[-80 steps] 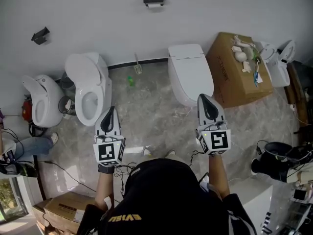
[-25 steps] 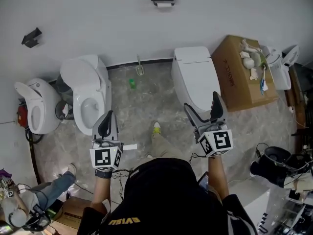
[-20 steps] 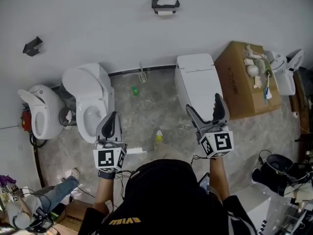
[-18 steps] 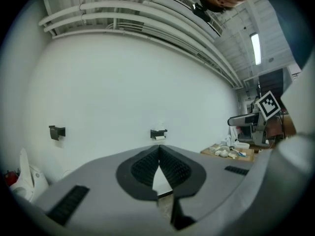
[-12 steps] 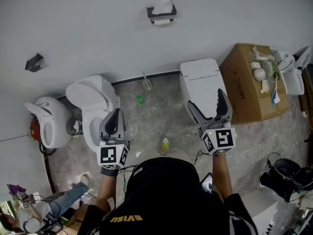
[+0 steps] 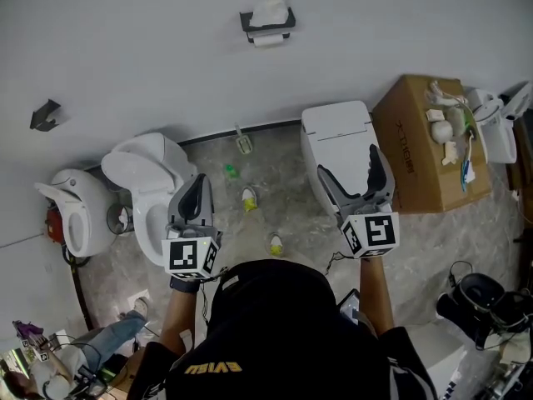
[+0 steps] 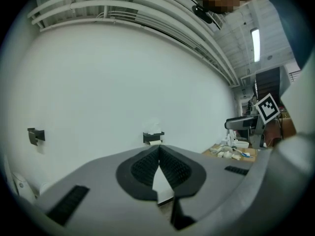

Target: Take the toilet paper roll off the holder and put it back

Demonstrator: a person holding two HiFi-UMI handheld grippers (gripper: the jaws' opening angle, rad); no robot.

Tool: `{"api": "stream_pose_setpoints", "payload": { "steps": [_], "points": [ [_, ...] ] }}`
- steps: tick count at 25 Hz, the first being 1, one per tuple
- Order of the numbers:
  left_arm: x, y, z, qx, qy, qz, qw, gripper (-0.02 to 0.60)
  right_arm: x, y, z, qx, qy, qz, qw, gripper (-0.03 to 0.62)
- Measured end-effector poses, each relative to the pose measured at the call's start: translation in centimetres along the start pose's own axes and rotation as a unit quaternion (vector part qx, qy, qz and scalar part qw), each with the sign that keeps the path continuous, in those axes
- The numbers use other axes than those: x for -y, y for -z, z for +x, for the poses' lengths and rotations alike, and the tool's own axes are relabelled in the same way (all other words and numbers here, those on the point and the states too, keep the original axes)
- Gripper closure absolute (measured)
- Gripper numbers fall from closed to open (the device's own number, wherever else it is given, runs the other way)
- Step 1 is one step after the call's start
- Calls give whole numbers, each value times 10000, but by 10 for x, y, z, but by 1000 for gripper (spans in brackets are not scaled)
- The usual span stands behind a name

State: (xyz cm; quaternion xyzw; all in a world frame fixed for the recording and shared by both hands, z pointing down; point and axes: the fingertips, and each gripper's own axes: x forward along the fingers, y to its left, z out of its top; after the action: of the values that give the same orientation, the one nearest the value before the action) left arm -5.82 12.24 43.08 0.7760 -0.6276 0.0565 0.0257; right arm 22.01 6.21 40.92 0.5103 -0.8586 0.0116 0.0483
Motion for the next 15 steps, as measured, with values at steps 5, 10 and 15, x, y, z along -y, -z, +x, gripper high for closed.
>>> {"api": "stream_pose_setpoints", "payload": {
  "steps": [5, 10, 15],
  "points": [
    [-20, 5, 42, 85, -11, 20, 10000, 571, 7, 4, 41, -15, 8, -61, 10000, 98],
    [-46, 5, 90, 80, 29, -129, 9999, 571, 16, 1, 97, -127, 66, -377, 9992, 98],
    [-80, -9, 152, 150, 93, -150, 9997, 571, 31, -12, 158, -167, 118, -290, 9994, 98]
  ]
}}
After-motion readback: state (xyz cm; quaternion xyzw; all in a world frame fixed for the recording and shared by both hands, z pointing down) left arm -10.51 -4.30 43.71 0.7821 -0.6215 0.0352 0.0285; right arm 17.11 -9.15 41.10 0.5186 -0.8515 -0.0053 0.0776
